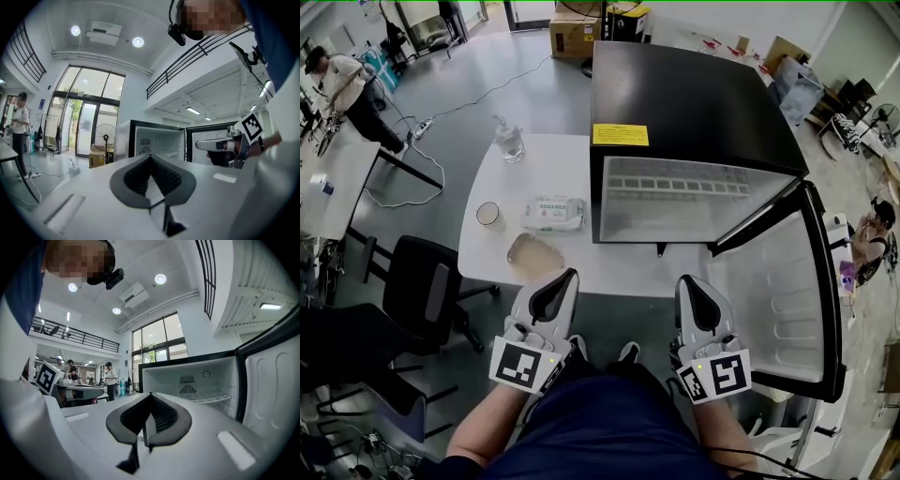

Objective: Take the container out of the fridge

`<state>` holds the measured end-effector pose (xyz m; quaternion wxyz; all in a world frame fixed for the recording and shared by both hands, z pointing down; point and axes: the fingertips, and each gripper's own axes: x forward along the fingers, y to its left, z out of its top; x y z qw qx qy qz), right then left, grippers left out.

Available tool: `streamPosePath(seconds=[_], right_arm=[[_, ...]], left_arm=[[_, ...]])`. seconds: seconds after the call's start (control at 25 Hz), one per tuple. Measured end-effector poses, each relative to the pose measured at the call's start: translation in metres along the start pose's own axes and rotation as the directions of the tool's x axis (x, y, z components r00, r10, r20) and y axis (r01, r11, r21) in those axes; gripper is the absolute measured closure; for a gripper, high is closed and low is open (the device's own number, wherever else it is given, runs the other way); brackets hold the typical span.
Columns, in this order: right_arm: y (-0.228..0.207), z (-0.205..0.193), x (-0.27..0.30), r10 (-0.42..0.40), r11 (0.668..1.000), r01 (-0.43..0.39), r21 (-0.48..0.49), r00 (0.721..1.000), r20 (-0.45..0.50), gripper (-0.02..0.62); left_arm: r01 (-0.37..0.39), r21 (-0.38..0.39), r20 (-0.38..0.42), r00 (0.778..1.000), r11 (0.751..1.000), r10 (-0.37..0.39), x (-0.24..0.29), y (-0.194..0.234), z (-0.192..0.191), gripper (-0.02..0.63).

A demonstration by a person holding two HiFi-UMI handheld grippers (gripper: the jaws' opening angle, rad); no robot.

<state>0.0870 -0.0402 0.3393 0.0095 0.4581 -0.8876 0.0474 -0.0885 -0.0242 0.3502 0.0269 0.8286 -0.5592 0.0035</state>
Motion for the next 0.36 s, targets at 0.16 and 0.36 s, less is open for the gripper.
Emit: streamPosePath(seconds=[0.16,0.36], right_arm=[[0.003,0.0,0.004,0.0,1.0,0.0,0.003,1.0,-0.001,0.589],[0.006,-0.002,0.008,-0.003,1.0,0.003,0.001,1.0,-0.008,0.589]], left_arm=[[-0.018,-0.002,-0.01,1.0,1.0,0.018,0.0,0.009,0.0,0.607],[-0.005,-0.005,-0.005,1.0,1.0,0.005,0.0,0.012,-0.002,0.607]])
